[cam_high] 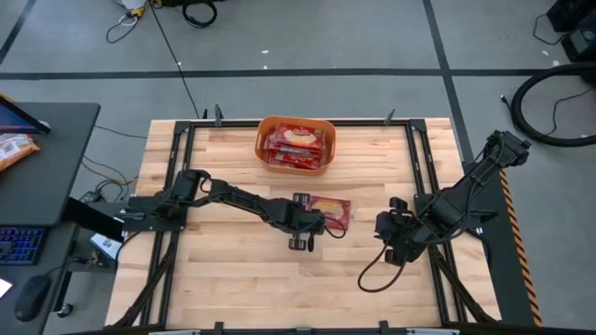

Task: Sort popcorn bags into baskets
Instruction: Put the popcorn bag into the orange bin

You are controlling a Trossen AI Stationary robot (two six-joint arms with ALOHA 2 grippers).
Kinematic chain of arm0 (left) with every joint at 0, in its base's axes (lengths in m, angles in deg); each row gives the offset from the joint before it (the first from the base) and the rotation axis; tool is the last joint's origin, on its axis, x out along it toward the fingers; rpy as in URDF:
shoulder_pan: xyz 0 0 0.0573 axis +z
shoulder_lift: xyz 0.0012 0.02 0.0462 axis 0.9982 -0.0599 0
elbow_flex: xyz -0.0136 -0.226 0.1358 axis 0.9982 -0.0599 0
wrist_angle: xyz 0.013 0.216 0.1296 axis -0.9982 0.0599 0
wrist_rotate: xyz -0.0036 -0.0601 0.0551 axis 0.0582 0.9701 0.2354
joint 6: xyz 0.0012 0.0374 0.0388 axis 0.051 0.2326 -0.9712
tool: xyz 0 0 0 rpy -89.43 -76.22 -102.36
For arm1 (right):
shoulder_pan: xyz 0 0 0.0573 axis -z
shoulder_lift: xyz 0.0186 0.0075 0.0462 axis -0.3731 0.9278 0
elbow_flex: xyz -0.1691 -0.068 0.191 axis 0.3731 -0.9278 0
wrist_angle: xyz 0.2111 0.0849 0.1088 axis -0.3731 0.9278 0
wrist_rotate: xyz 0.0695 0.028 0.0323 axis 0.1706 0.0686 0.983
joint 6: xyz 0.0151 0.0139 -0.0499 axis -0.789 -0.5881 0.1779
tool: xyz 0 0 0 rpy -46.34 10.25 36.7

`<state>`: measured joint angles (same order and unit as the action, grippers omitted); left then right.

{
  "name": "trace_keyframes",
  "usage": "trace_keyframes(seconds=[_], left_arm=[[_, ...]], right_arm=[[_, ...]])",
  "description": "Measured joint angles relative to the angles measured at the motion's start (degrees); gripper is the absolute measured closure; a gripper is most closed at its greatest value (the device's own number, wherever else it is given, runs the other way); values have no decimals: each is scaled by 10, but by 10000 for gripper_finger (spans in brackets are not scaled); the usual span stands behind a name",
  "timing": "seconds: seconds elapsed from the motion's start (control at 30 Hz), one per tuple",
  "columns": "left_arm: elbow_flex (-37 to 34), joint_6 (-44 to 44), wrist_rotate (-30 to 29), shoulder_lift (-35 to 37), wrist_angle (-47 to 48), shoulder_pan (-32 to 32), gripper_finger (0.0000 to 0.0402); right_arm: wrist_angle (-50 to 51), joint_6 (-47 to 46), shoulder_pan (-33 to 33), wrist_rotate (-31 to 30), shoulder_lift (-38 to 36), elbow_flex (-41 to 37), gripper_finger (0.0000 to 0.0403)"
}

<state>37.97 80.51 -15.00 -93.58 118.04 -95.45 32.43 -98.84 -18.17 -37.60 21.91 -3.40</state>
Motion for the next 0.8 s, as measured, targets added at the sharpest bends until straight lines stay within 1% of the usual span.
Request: trace_keyframes(seconds=[0.13,0.47,0.6,0.73,0.8], left_arm=[[-2,1,13,16,17,1,389],[-3,-21,16,107,55,16,398],[-3,-40,-10,149,57,29,399],[-3,-59,-38,197,59,51,400],[-3,-71,-62,223,56,65,400]], right_arm=[[1,8,0,-3,0,0,326],[1,35,2,-64,0,0,326],[1,37,2,-83,0,0,326],[1,39,2,-90,0,0,326],[2,40,2,-94,0,0,326]])
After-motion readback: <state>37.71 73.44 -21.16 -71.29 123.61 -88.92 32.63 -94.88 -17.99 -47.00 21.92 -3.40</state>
